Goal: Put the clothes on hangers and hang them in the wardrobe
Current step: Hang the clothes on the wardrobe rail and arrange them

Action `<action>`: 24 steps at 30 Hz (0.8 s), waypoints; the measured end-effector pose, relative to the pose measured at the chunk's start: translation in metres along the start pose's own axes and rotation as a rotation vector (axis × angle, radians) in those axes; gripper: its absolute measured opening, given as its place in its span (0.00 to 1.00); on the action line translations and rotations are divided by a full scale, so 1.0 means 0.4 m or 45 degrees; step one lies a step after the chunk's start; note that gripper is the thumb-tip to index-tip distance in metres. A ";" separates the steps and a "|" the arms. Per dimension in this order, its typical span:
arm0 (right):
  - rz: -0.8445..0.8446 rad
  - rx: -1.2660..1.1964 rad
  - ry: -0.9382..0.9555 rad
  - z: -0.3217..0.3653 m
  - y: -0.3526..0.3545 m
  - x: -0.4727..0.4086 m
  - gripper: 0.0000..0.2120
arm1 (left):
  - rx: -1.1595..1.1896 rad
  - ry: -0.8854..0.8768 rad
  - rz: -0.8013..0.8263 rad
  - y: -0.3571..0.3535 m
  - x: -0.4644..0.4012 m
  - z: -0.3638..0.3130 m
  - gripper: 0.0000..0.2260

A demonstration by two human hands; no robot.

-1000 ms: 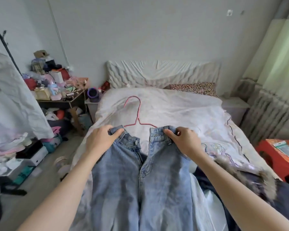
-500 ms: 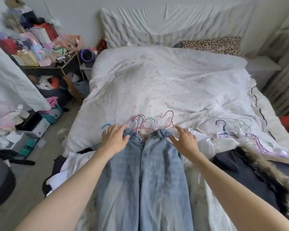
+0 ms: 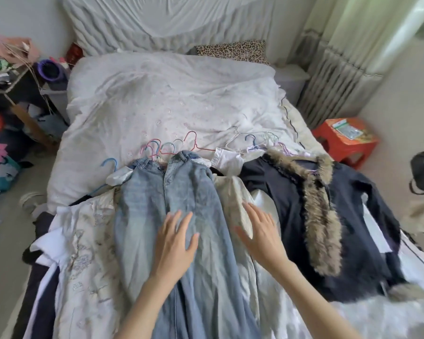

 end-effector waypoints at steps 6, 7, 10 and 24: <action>-0.109 0.021 -0.222 -0.104 0.149 0.219 0.27 | 0.281 -0.073 0.138 -0.050 0.120 -0.190 0.37; -0.112 0.020 -0.260 -0.129 0.158 0.251 0.27 | 0.290 -0.114 0.238 -0.071 0.141 -0.225 0.41; -0.138 0.018 -0.371 -0.200 0.186 0.312 0.26 | 0.218 -0.251 0.394 -0.115 0.146 -0.312 0.39; -0.049 -0.070 -0.401 -0.698 0.341 0.049 0.25 | -0.008 -0.139 0.426 -0.435 -0.097 -0.572 0.36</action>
Point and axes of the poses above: each hand's wrist, its own x-axis away from the middle knuckle, its own y-axis out of the back of the hand, z = x × y, the point moved 2 cm from there along -x, towards the middle knuckle, and after that the axes turned 5 degrees about -z, right-handed, at the moved point
